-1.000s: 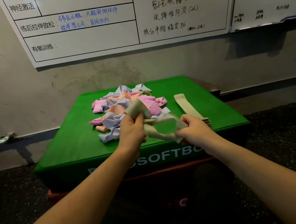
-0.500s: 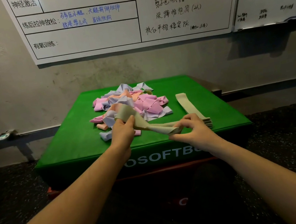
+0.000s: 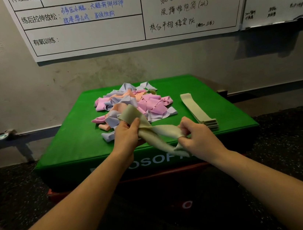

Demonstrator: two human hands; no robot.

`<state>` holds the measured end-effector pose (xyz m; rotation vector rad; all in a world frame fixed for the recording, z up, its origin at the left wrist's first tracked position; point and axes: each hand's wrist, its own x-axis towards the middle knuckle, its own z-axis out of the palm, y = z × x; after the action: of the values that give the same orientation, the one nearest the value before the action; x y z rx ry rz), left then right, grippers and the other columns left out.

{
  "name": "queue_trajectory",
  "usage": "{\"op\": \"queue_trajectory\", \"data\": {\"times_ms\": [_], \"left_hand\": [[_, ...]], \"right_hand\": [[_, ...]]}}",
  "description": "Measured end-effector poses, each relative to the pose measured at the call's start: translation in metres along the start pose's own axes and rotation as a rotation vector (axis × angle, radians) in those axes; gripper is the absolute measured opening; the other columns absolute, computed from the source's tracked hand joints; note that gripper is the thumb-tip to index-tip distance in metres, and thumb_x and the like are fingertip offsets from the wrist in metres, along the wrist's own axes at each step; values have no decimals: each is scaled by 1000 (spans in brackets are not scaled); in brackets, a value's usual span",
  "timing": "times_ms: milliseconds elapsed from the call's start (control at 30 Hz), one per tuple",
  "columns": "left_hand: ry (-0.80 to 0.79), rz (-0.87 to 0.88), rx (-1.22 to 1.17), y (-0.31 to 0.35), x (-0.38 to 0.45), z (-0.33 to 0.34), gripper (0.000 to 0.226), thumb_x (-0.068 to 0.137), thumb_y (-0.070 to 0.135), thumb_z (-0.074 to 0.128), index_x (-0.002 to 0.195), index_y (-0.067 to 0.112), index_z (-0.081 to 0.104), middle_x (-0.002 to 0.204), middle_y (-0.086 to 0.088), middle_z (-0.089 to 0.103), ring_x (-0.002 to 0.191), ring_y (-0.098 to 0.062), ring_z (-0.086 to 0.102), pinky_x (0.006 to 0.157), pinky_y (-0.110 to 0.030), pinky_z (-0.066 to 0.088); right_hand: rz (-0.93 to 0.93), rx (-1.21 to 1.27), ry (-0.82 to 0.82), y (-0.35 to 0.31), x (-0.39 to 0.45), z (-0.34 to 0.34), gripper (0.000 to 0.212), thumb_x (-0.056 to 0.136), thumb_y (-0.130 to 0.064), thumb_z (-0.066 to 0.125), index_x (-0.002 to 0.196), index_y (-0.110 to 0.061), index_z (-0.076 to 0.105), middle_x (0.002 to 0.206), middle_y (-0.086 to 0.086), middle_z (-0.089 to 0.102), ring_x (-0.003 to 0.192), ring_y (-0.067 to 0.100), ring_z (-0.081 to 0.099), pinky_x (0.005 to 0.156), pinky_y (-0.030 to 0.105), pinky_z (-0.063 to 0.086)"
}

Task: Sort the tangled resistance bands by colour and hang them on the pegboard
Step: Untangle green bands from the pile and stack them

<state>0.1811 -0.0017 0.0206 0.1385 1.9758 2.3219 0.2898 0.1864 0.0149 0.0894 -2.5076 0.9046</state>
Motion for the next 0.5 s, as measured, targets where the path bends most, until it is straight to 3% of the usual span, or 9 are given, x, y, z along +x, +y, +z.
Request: {"op": "queue_trajectory", "data": {"times_ms": [167,267,367,500], "left_hand": [[3,8,-1,-3,-1,-1,24,103,18,51,126,14,57,96,-2,70,79,-14,66,57,-30,53],[16,8,8,-5,0,-1,27,102,17,52,128,13,58,102,-4,70,87,-19,65,68,-34,54],[23,-9,-3,-4,2,-3,25,103,18,51,126,15,57,107,-6,69,90,-21,66,67,-37,56],[23,40,36,-1,3,-2,22,103,18,50,123,14,57,102,-8,68,88,-21,65,68,-37,56]], "right_hand": [[124,428,-206,-13,2,2,41,77,-5,60,108,-29,48,85,4,56,66,11,50,66,29,43],[184,582,-231,-20,5,-2,47,79,-11,80,118,-24,58,90,7,58,74,15,57,72,30,50],[268,613,-291,-27,7,-5,64,68,-30,86,126,-23,59,108,10,69,94,24,70,84,35,59],[312,453,-368,-28,11,-5,42,74,-31,85,112,-21,69,97,-3,73,84,8,68,69,16,52]]}}
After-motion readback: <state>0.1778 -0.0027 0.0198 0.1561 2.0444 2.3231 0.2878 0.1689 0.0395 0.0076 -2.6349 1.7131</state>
